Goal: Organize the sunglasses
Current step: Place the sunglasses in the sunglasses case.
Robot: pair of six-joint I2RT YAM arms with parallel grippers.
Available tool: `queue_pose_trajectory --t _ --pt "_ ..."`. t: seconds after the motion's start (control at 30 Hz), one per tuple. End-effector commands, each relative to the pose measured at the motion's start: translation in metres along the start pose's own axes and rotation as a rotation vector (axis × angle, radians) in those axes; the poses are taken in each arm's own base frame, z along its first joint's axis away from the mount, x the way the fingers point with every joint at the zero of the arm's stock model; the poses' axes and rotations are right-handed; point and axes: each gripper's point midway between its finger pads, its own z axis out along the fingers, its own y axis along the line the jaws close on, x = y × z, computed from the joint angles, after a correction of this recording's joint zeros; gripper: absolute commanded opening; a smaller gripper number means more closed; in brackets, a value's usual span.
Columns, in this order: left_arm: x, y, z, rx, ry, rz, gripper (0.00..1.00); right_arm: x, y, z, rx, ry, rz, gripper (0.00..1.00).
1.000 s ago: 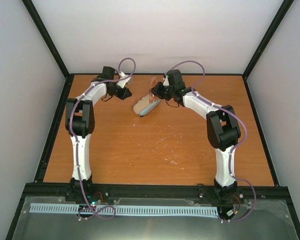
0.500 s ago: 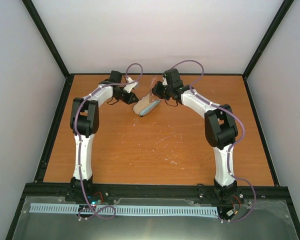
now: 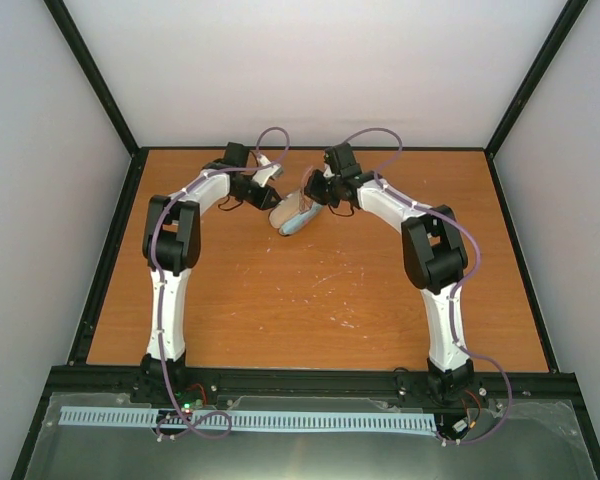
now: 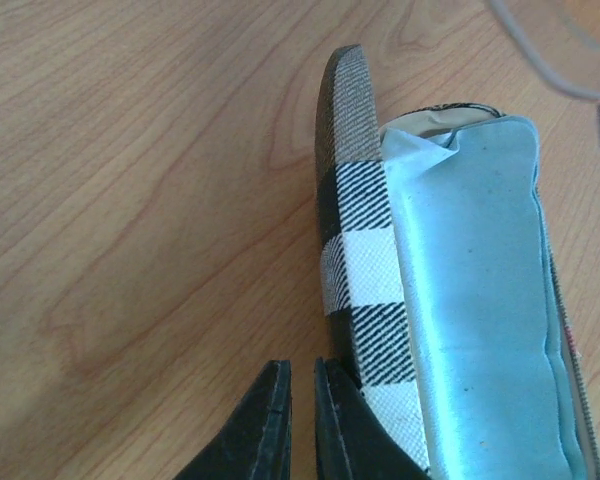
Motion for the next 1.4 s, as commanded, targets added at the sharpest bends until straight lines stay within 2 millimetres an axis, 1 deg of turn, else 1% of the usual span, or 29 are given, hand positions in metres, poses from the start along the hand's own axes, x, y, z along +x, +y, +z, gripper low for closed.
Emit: queue_pose_trajectory --t 0.0,0.37,0.63,0.97,1.1,1.2,1.37 --pt "-0.009 -0.017 0.0 0.047 -0.02 -0.013 0.11 0.008 -0.005 0.008 0.014 0.023 0.043 0.03" --pt "-0.011 -0.025 0.002 0.062 -0.02 -0.018 0.11 0.031 -0.032 0.017 0.05 0.054 0.137 0.03" --pt "-0.009 -0.03 0.002 0.07 -0.024 -0.019 0.11 0.049 -0.043 0.027 0.049 0.063 0.196 0.03" --pt "-0.014 -0.031 0.0 0.071 -0.035 -0.02 0.11 0.047 -0.043 0.038 0.035 0.068 0.19 0.03" --pt "-0.015 -0.031 0.0 0.072 -0.037 -0.018 0.11 0.053 -0.049 0.041 0.057 0.092 0.206 0.03" --pt "-0.015 -0.032 0.001 0.074 -0.038 -0.018 0.11 0.055 -0.05 0.042 0.052 0.096 0.217 0.03" --pt "-0.016 -0.032 0.0 0.074 -0.04 -0.017 0.11 0.056 -0.052 0.046 0.049 0.097 0.226 0.06"
